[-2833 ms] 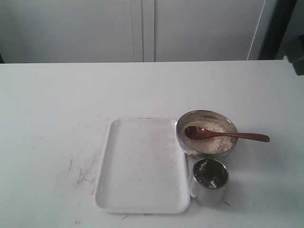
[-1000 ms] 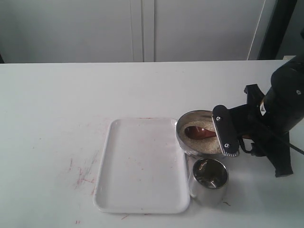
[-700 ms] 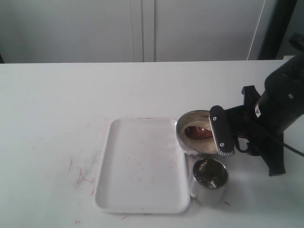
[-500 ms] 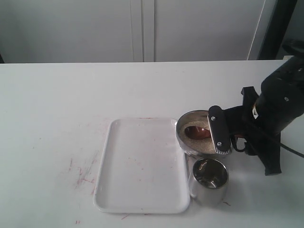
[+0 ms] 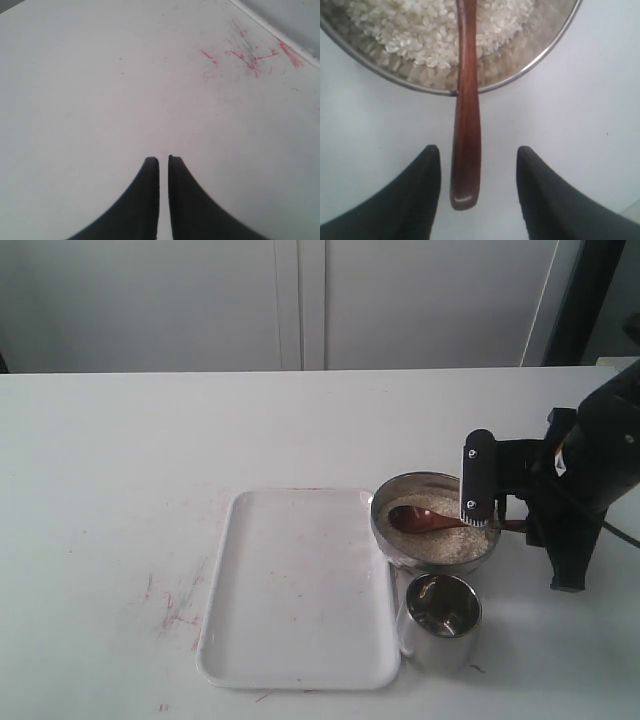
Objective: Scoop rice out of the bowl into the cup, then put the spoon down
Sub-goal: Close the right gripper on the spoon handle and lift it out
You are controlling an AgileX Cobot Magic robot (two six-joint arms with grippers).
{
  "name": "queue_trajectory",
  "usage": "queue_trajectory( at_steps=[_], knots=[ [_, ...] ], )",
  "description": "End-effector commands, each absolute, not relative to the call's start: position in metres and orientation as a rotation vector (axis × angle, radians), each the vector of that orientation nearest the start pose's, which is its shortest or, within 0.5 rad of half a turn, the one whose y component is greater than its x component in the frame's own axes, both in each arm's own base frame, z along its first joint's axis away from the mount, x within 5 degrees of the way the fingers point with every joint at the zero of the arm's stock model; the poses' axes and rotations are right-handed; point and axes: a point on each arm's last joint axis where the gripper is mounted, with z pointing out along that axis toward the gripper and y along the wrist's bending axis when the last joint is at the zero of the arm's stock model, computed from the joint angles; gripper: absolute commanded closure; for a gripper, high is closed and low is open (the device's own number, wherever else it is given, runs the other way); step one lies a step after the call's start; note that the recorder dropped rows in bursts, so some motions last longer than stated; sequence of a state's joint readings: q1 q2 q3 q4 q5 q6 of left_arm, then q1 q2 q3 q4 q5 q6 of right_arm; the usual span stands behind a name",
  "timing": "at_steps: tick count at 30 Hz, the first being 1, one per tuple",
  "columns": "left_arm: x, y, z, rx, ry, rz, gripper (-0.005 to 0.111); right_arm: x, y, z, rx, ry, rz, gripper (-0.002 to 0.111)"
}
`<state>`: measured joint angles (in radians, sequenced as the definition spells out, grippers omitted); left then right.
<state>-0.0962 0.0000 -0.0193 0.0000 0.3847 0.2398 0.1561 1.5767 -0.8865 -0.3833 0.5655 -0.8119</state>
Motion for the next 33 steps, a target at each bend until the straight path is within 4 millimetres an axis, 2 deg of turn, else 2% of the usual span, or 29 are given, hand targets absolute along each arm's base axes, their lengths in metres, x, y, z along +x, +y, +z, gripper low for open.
queue_trajectory(
  at_steps=[1,10,14,25,33],
  knots=[
    [0.051,-0.005,0.178,0.318,1.882,0.083,0.092,0.297,0.028,0.199,-1.583,2.282,-0.511,0.063],
    [0.051,-0.005,0.178,0.318,1.882,0.083,0.092,0.303,0.029,0.18,-1.624,2.313,-0.484,0.067],
    [0.051,-0.005,0.178,0.318,1.882,0.083,0.092,0.306,0.03,0.178,-1.62,2.297,-0.483,0.067],
    [0.051,-0.005,0.178,0.318,1.882,0.083,0.092,0.305,0.03,0.178,-1.62,2.311,-0.48,0.09],
    [0.051,-0.005,0.178,0.318,1.882,0.083,0.092,0.305,0.029,0.178,-1.596,2.327,-0.481,0.099]
  ],
)
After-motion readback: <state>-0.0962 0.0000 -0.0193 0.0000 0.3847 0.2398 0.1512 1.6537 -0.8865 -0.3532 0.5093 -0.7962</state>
